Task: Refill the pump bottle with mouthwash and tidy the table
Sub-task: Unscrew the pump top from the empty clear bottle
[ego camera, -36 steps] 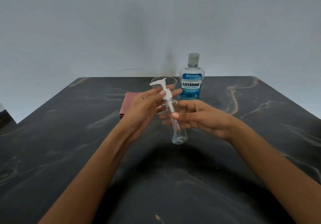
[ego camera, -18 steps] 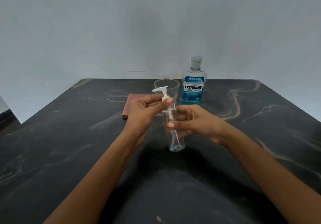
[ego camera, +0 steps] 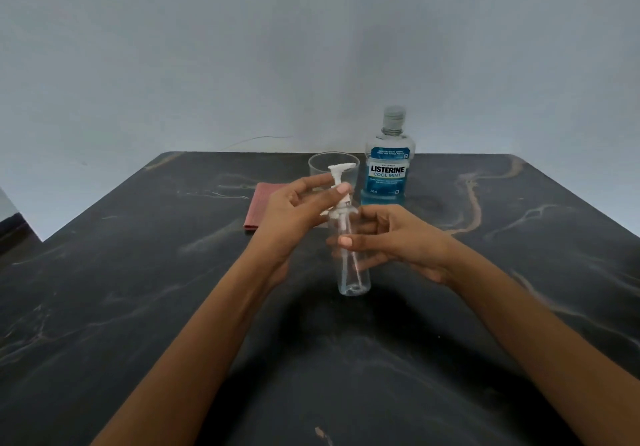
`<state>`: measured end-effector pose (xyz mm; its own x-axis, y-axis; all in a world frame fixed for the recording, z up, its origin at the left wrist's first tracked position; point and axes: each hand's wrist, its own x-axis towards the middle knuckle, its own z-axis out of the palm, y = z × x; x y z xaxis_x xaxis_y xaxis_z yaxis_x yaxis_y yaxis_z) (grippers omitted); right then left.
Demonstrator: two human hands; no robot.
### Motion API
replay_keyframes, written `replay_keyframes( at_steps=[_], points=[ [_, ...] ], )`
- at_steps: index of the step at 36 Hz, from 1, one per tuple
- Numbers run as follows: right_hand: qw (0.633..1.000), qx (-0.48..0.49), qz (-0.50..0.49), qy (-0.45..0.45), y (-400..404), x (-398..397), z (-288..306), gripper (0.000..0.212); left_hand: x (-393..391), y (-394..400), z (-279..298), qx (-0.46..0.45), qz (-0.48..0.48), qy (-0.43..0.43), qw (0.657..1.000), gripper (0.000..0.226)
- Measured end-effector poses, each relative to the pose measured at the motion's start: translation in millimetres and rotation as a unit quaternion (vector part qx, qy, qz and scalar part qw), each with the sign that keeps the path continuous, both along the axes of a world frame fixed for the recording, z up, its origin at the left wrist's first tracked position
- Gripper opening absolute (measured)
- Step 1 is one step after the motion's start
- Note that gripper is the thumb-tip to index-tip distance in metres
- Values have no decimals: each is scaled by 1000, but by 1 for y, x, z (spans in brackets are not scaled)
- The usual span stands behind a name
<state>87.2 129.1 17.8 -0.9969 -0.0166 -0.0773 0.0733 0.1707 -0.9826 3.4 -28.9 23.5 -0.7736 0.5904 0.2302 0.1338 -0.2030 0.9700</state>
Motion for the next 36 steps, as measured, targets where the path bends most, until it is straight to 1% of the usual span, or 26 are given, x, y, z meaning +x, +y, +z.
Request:
replay_keyframes(
  at_steps=[3,5,8,12,13,16,23,25,30,36],
  points=[
    [1000,-8,2,-11,3,1,0,57,-2,1,0,-12,-21,4,1000,32],
    [1000,-1,15,-15,4,1,1,57,-1,1,-4,-4,-2,16,1000,28],
    [1000,18,18,-12,3,1,2,57,1,1,-7,20,33,27,999,30],
    [999,32,12,-9,2,0,1,54,0,2,-9,25,34,14,999,44],
    [1000,28,7,-9,2,0,1,55,0,3,-9,15,23,3,1000,44],
    [1000,24,3,-13,4,0,0,55,0,6,-5,2,0,-18,1000,32],
    [999,45,13,-8,3,0,1,58,3,4,-9,34,44,33,998,19],
    [999,50,16,-8,3,0,1,59,4,5,-8,30,42,36,998,19],
    [999,39,12,-3,3,0,0,62,3,7,-5,3,5,-11,1000,27],
    [998,51,27,4,2,1,0,63,9,7,-7,47,30,23,998,30]
  ],
)
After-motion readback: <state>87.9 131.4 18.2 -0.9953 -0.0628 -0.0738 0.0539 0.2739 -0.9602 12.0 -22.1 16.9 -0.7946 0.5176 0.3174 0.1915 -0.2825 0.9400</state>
